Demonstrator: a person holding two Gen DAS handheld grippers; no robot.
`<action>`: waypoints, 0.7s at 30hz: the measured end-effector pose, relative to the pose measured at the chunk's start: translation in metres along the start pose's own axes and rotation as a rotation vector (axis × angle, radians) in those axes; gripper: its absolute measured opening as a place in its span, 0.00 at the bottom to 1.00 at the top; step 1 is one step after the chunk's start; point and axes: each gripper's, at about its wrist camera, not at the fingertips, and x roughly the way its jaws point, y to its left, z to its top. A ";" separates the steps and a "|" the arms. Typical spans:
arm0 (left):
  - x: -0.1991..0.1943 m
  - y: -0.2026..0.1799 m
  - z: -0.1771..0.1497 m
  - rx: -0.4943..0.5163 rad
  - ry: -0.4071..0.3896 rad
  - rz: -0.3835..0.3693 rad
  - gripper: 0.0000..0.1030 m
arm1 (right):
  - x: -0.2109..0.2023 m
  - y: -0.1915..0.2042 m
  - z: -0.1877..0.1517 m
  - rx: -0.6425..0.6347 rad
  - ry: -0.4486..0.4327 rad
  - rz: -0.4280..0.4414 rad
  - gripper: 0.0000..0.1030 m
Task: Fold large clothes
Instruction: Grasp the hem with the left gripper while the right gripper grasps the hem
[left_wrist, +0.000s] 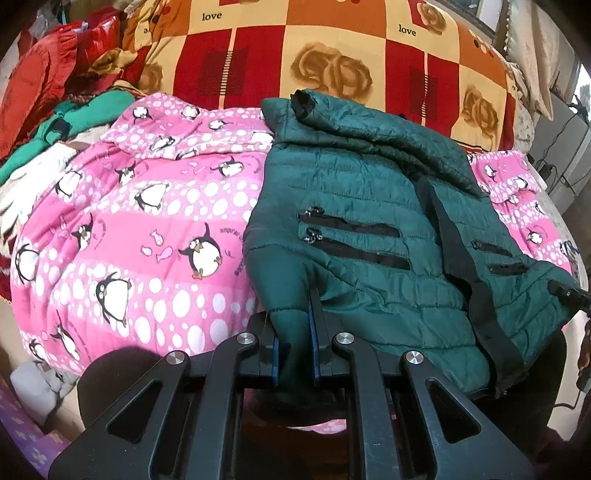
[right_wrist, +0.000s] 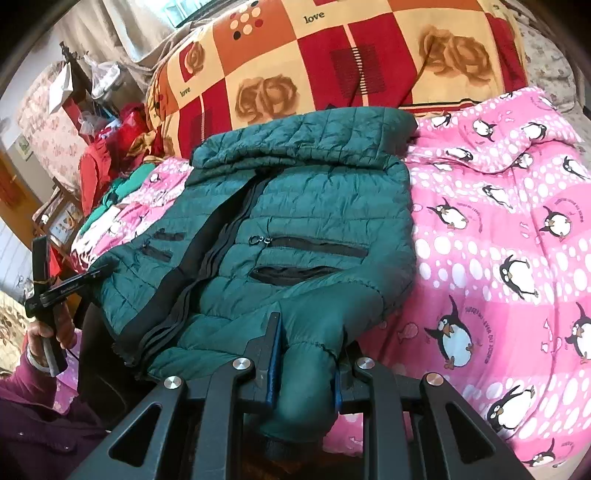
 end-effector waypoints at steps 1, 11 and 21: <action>0.000 0.000 0.001 0.000 -0.007 0.002 0.11 | -0.001 -0.001 0.001 0.003 -0.007 -0.001 0.20; -0.010 -0.001 0.032 -0.047 -0.081 0.005 0.11 | -0.006 -0.003 0.024 0.008 -0.068 -0.032 0.20; -0.013 -0.011 0.077 -0.058 -0.172 0.019 0.11 | -0.003 -0.004 0.062 -0.011 -0.124 -0.092 0.20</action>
